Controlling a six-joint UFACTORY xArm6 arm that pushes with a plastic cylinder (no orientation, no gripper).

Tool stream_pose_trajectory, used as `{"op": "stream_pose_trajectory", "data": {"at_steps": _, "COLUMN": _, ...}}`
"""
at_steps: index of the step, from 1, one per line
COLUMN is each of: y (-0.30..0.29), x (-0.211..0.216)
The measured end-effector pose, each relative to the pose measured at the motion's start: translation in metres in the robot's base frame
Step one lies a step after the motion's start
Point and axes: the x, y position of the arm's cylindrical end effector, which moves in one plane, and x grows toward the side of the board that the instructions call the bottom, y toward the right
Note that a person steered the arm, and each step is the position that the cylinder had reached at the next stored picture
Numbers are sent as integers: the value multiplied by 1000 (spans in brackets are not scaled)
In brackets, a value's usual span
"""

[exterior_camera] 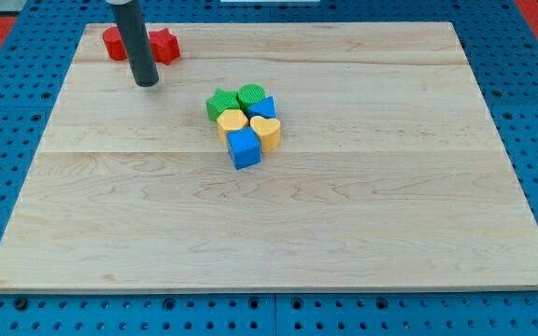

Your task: Point at the red circle

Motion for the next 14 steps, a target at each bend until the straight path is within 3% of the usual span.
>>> {"op": "stream_pose_trajectory", "data": {"at_steps": 3, "y": -39, "x": 4}}
{"op": "stream_pose_trajectory", "data": {"at_steps": 5, "y": -73, "x": 67}}
{"op": "stream_pose_trajectory", "data": {"at_steps": 7, "y": -126, "x": 23}}
{"op": "stream_pose_trajectory", "data": {"at_steps": 10, "y": -125, "x": -86}}
{"op": "stream_pose_trajectory", "data": {"at_steps": 14, "y": -106, "x": -89}}
